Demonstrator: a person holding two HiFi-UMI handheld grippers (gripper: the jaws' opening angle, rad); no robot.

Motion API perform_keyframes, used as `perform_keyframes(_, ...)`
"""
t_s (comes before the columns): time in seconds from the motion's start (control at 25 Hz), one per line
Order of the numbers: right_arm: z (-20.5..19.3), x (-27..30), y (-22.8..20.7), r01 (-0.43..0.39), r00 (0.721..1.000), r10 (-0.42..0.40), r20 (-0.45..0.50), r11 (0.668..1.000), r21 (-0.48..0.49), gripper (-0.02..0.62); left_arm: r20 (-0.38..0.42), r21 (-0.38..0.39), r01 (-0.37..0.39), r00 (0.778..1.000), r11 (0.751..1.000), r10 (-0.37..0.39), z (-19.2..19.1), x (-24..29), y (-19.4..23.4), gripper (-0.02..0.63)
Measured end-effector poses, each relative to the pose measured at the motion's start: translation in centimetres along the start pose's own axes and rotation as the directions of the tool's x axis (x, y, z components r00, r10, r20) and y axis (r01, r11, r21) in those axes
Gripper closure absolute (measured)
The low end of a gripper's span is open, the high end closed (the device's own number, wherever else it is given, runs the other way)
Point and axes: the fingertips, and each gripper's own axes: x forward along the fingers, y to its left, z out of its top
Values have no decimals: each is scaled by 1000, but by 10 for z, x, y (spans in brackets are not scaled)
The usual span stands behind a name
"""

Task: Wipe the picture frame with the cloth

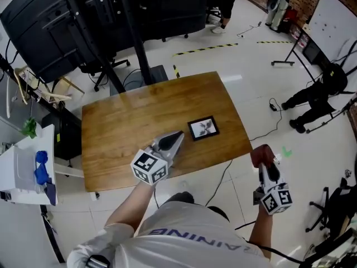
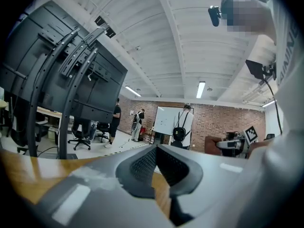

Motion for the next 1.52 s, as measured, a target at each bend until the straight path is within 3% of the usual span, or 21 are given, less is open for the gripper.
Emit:
perform_keyframes(0.28, 11, 104, 19, -145, 985, 140, -99, 989, -42, 488, 17, -79, -159, 987, 984, 161, -8, -15, 67, 600)
perform_keyframes(0.52, 15, 178, 21, -291, 948, 282, -149, 956, -42, 488, 34, -127, -326, 942, 937, 333, -12, -32, 99, 600)
perform_keyframes(0.72, 8, 227, 17, -421, 893, 414, -176, 907, -6, 488, 36, -133, -444, 891, 886, 452, -12, -25, 103, 600)
perform_keyframes(1.0, 0, 271, 4, -570, 789, 564, -241, 820, 54, 488, 12, -134, -550, 831, 824, 557, -20, 17, 92, 600)
perform_keyframes(1.16, -12, 283, 1, -599, 754, 599, -271, 796, 94, 488, -72, -178, -560, 828, 809, 557, -61, 33, 88, 600)
perform_keyframes(1.32, -35, 290, 10, -617, 714, 626, -315, 774, 142, 488, -227, -198, -532, 842, 823, 490, -126, 58, 81, 600)
perform_keyframes(1.4, -50, 293, 19, -626, 687, 640, -344, 762, 166, 488, -328, -208, -521, 834, 828, 443, -164, 71, 78, 600)
perform_keyframes(1.52, -75, 297, 34, -628, 654, 657, -376, 748, 214, 488, -462, -201, -501, 807, 842, 369, -214, 83, 73, 600)
